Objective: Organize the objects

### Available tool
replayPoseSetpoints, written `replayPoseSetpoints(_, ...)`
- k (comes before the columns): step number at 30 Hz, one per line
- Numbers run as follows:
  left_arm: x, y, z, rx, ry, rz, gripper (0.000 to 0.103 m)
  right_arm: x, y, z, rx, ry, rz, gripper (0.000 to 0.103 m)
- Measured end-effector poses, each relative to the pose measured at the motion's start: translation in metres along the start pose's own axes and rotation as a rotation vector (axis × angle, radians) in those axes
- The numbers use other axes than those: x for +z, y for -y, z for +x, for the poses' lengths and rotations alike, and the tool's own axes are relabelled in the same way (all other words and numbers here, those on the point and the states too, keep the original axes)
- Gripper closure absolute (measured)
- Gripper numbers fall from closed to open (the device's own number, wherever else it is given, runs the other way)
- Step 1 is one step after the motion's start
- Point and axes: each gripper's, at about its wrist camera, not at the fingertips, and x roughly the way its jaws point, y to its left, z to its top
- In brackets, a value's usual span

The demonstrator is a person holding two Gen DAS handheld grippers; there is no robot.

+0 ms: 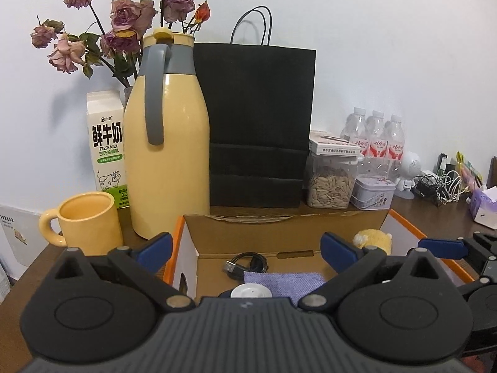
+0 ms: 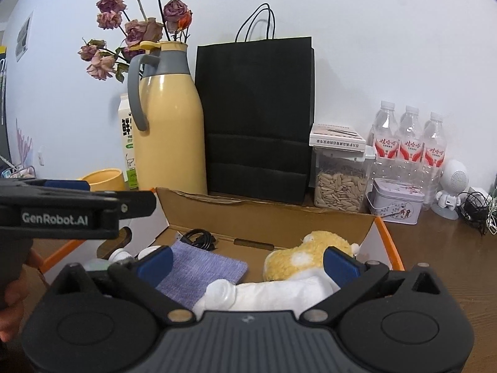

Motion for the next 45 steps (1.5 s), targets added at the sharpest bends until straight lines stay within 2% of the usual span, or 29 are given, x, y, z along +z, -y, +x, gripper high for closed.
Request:
replayPoseSetpoints(9, 0.002, 0.003, -0.01, -0.01, 0.013, -0.002, 0.0, 0.002, -0.001, -0.009, -0.016, 0.017, -0.012, 0.0)
replayPoseSetpoints(20, -0.003, 0.008, -0.047, -0.001, 0.029, -0.006, 0.0, -0.002, -0.003, -0.042, -0.046, 0.054, -0.025, 0.0)
replayPoseSetpoints(45, -0.054, 0.003, -0.134, 0.042, -0.062, -0.01, 0.0, -0.072, -0.002, -0.138, -0.092, 0.0, -0.041, 0.0)
